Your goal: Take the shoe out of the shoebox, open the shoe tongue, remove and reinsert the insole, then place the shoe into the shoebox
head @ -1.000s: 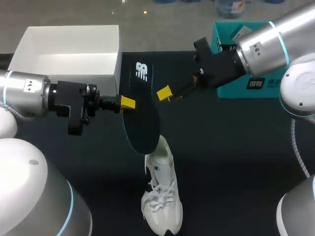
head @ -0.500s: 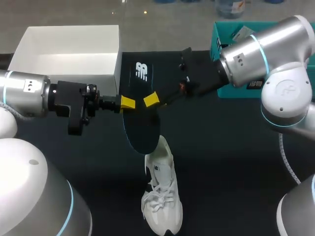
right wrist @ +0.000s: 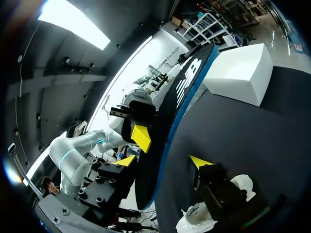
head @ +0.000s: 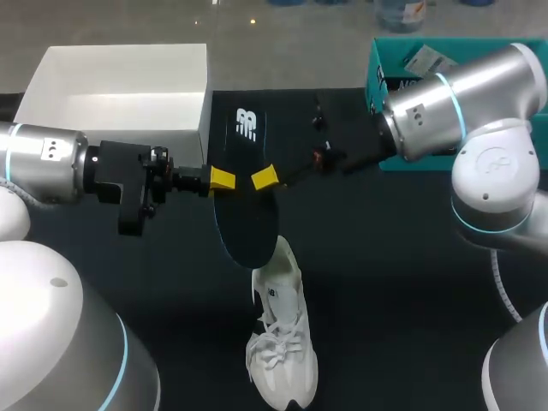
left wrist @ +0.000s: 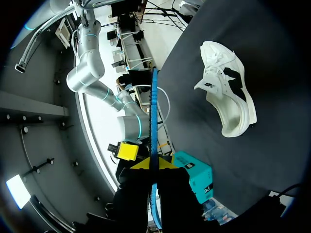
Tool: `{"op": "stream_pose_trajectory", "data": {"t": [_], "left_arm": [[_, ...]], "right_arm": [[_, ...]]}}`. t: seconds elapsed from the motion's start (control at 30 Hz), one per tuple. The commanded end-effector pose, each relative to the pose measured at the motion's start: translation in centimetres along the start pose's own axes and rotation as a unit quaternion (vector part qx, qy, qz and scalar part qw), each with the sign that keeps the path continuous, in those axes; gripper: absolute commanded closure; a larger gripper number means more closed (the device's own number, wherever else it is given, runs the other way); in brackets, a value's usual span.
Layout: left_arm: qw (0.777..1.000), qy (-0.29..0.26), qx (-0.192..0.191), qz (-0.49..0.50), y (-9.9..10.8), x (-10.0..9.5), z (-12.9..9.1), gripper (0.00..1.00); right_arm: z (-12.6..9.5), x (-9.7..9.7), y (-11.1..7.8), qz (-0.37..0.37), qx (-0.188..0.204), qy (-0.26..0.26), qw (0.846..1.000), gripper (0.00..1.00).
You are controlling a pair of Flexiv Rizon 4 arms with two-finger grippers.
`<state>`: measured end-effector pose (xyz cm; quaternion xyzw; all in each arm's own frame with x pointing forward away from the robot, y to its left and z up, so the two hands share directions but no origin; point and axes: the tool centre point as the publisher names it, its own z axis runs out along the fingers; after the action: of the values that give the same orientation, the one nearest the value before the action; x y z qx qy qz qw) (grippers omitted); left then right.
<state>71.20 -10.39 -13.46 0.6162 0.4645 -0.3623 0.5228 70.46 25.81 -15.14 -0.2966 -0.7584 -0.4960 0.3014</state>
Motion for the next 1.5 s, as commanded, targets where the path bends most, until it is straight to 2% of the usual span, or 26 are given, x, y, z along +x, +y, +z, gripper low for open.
{"op": "stream_pose_trajectory", "data": {"t": [0.03, 0.57, 0.6, 0.63, 0.67, 0.8, 1.0, 1.13, 1.3, 1.5], "left_arm": [[1.000, 0.001, -0.001, 0.001, -0.1, 0.0, 0.1, 1.00], [1.000, 0.001, -0.001, 0.001, -0.1, 0.0, 0.1, 1.00], [1.000, 0.001, -0.001, 0.001, -0.1, 0.0, 0.1, 0.93], [1.000, 0.001, -0.001, 0.001, -0.1, 0.0, 0.1, 0.53], [1.000, 0.001, -0.001, 0.001, -0.1, 0.0, 0.1, 0.00], [1.000, 0.009, 0.018, -0.011, -0.6, -0.1, -0.3, 0.00], [0.996, 0.030, 0.055, -0.064, -1.9, 0.2, -1.7, 0.00], [0.991, 0.047, 0.069, -0.101, -2.9, 1.0, -2.9, 0.00], [0.988, 0.042, 0.083, -0.125, -4.0, 2.1, -4.2, 0.00], [0.987, 0.046, 0.084, -0.129, -4.2, 2.3, -4.4, 0.00]], "right_arm": [[0.6, -0.2, 0.3, -0.004, -0.002, 0.006, 1.000, 1.00], [0.7, 0.2, 0.6, -0.027, -0.009, -0.001, 1.000, 1.00], [0.7, 0.2, 0.6, -0.027, -0.010, -0.002, 1.000, 1.00], [0.7, 0.2, 0.6, -0.027, -0.010, -0.002, 1.000, 1.00], [0.7, 0.2, 0.6, -0.028, -0.011, -0.002, 1.000, 1.00], [0.3, -0.5, 0.2, -0.023, -0.016, -0.007, 1.000, 1.00], [-0.8, -2.8, -0.9, -0.008, -0.037, -0.019, 0.999, 1.00], [-1.7, -3.9, -0.7, -0.006, -0.049, -0.028, 0.998, 1.00], [-2.4, -5.0, -0.2, -0.010, -0.053, -0.037, 0.998, 1.00], [-2.5, -5.2, 0.0, -0.001, -0.047, -0.049, 0.998, 1.00]]}}
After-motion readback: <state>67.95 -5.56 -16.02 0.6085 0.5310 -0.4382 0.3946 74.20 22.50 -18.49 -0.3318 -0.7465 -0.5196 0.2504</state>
